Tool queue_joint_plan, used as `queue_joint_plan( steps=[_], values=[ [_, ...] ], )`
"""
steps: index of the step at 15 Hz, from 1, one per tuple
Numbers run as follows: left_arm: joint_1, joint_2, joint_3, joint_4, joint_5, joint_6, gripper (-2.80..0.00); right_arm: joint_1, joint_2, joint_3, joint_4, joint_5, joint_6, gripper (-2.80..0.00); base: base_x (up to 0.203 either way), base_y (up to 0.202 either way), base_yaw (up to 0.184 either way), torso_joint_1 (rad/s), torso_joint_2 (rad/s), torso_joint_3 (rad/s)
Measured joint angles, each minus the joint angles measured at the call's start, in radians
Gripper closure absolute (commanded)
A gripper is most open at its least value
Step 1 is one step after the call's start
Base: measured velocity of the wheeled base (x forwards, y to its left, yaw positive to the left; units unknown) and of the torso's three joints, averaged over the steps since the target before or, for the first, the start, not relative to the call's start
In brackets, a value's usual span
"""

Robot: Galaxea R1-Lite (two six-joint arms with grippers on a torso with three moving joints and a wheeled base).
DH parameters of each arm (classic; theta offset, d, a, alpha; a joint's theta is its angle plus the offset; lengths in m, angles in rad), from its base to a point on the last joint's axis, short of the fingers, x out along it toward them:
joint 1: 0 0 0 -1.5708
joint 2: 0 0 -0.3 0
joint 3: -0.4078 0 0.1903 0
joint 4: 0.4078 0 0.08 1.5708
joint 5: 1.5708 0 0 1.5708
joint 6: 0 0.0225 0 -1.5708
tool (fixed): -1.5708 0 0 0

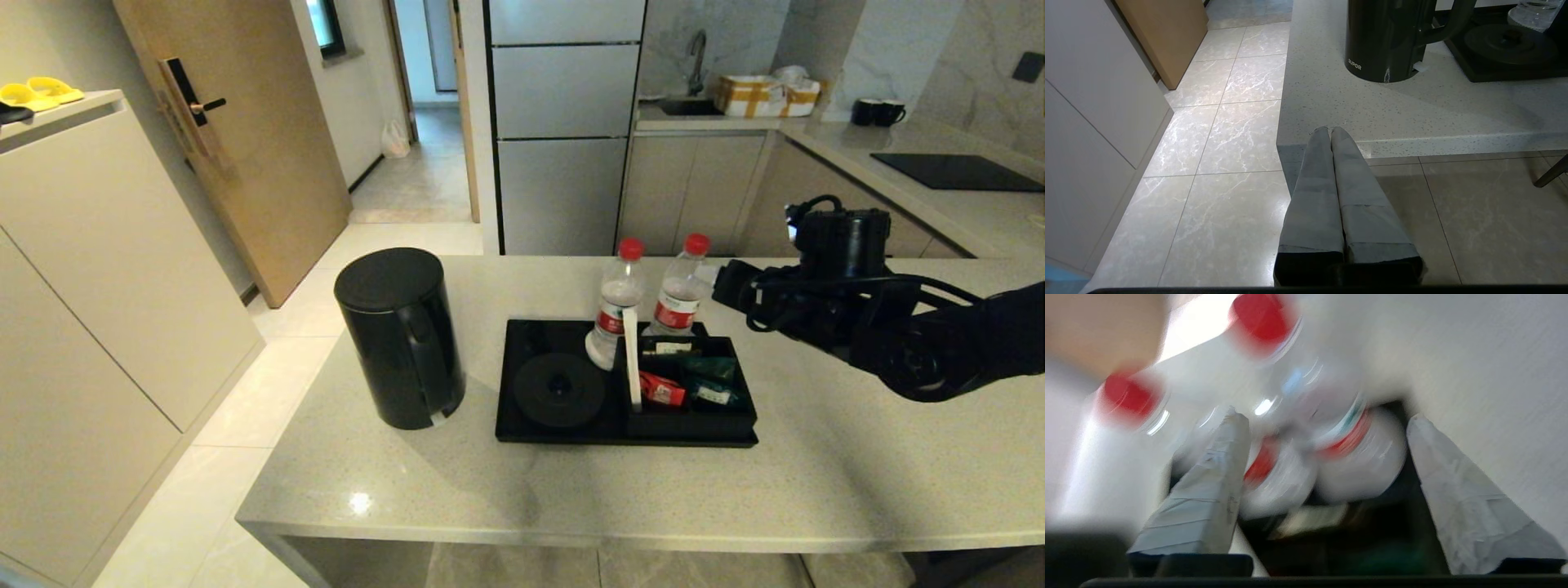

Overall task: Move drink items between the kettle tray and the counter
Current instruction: Pick up the bottled water

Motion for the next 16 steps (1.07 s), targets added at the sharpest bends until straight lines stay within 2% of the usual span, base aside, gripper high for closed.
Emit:
queue_joint_plan(
  steps=[3, 16],
  values=[
    [0.000, 0.000, 0.000, 0.000, 0.000, 0.000, 0.00, 0.004, 0.064, -0.045, -0.023, -0.030, -0.056, -2.80, 0.000, 0.000, 0.000, 0.000, 0.00, 0.000],
    [0.000, 0.000, 0.000, 0.000, 0.000, 0.001, 0.00, -0.007, 0.303, -0.366, 0.074, -0.043, -0.061, -2.80, 0.000, 0.000, 0.000, 0.000, 0.00, 0.000]
  ],
)
